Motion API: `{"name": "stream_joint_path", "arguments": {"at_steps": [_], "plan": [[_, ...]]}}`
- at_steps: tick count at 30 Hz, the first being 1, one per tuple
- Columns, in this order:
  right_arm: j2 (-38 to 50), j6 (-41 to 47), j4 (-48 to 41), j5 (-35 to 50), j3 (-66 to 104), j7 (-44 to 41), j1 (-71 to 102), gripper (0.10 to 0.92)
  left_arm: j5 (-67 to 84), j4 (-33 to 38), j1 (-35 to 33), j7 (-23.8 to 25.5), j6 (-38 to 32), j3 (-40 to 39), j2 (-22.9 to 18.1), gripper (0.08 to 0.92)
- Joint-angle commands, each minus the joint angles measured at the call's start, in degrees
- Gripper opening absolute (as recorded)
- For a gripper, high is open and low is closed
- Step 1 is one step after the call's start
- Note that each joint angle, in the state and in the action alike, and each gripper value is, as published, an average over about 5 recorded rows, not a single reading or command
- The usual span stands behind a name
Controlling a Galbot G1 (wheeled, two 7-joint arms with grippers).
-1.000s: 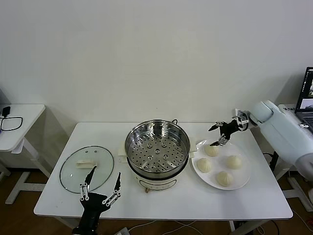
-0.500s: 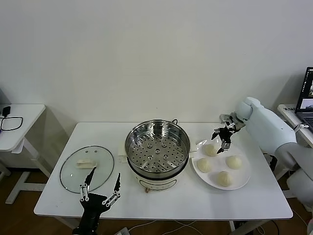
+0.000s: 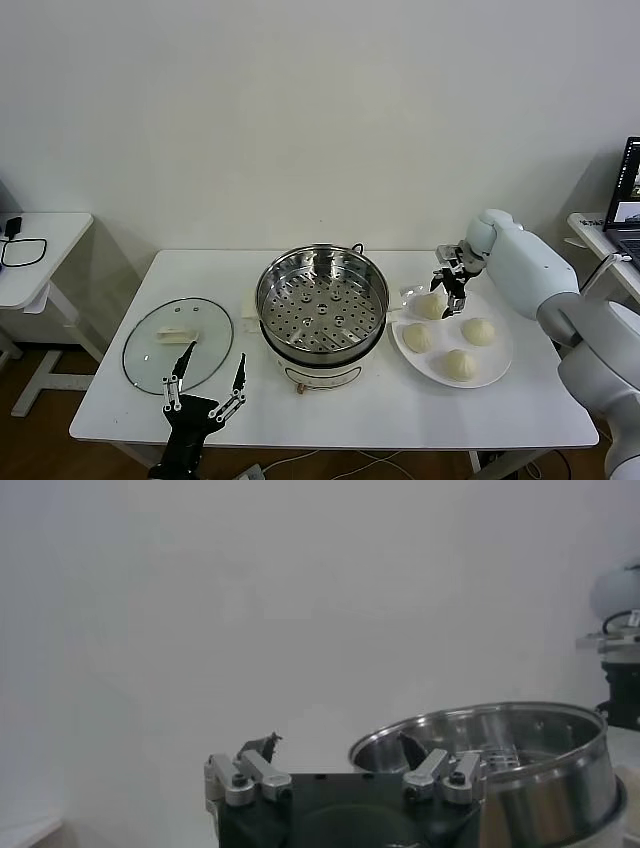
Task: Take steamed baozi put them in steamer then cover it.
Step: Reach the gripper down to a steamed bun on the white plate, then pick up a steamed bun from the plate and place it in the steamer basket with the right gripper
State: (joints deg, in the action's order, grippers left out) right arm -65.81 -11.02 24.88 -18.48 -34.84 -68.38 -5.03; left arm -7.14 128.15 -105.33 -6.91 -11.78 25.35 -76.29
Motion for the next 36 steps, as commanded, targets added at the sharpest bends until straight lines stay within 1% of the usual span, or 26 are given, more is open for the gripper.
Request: {"name": "stream_joint_path", "arguments": {"at_steps": [1,4,7,12,14,16,18,22,26,30,34,36], "plan": [[-1.1,-0.3,-1.7,-1.2,-0.1,2.1,0.3,0.818,0.0,0.1,0.0,-0.1,0.0,0.1,0.0,0.823],[-1.3,-0.3,-1.9,-1.2,-0.1,2.6,0.5,0.799,0.1,0.3,0.0,-0.1,0.1,0.2,0.0,0.823],[-1.4,-0.4,-1.9,-1.1,-0.1,3.1,0.6,0.756,0.1,0.5,-0.2,-0.2,0.1,0.2,0.0,0.823],[-1.0,-0.7,-1.1,-0.9,-0.2,3.1,0.7,0.657,0.1,0.8,-0.2,-0.3,0.2,0.2,0.0,0.823],[-0.5,-0.7,-0.2,-0.7,-0.3,2.9,0.4,0.629,0.1,0.9,-0.2,-0.4,0.2,0.2,0.0,0.823],[0.5,-0.8,1.6,-0.1,-0.8,2.4,-0.2,0.621,0.1,1.0,-0.2,-0.4,0.3,0.3,0.0,0.823],[2.1,-0.8,4.8,1.2,-1.9,1.6,-1.4,0.619,0.1,1.1,-0.3,-0.4,0.4,0.3,0.0,0.823],[6.7,-1.9,14.6,6.6,-6.6,-0.8,-6.6,0.620,0.1,1.6,-0.3,-0.4,0.6,0.3,0.1,0.823],[9.7,-8.6,24.8,10.1,-11.7,-2.8,-14.1,0.626,0.2,2.0,-0.2,-0.4,0.7,0.2,0.4,0.823],[8.9,-15.4,32.3,11.4,-15.4,-3.8,-21.2,0.633,0.2,2.2,-0.2,-0.4,0.8,-0.1,0.5,0.823],[6.5,-19.3,37.9,13.8,-19.2,-3.8,-26.4,0.635,0.2,2.5,-0.3,-0.5,0.8,-0.3,0.5,0.823],[4.8,-21.5,39.9,13.5,-19.9,-3.5,-27.2,0.633,0.2,2.6,-0.4,-0.5,0.7,-0.3,0.5,0.823]]}}
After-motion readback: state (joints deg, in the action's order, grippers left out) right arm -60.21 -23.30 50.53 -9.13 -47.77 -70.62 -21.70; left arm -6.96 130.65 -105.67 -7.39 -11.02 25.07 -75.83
